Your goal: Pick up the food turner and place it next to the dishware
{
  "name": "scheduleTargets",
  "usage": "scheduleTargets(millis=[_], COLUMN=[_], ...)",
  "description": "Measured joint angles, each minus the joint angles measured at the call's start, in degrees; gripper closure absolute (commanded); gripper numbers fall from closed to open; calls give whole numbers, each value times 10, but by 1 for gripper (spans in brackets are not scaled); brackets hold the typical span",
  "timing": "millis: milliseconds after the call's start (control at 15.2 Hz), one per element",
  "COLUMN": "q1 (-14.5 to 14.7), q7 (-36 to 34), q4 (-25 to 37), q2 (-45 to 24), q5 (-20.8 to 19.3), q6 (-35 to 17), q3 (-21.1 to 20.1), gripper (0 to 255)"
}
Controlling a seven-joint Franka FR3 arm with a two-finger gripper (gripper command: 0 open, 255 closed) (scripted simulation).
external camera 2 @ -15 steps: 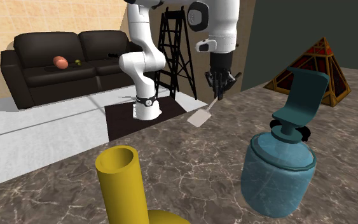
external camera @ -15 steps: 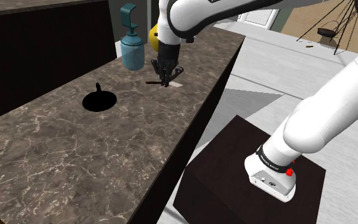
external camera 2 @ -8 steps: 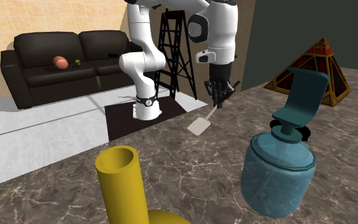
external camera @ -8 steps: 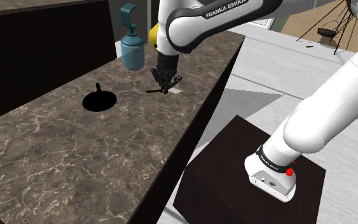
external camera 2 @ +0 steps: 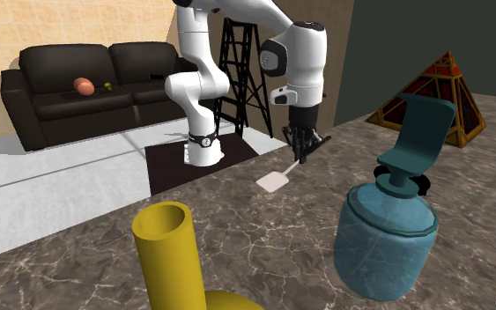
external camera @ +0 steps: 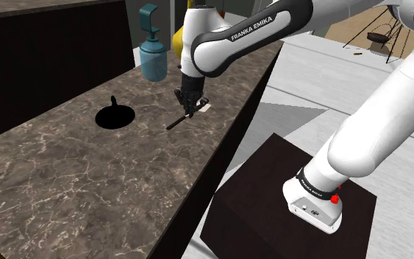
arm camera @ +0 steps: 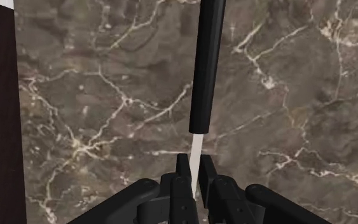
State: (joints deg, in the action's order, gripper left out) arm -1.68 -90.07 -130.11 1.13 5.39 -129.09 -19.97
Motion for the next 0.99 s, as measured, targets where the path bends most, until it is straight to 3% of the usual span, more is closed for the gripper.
scheduleTargets(millis=[594, 660, 990], q1=[0, 0, 0], q7=[-2, -2, -2], q4=[-10, -10, -10], q2=[-13, -13, -13], q5=[-4, -4, -4], q6=[-23, -23, -23], q3=[0, 0, 0], gripper=[255, 0, 0])
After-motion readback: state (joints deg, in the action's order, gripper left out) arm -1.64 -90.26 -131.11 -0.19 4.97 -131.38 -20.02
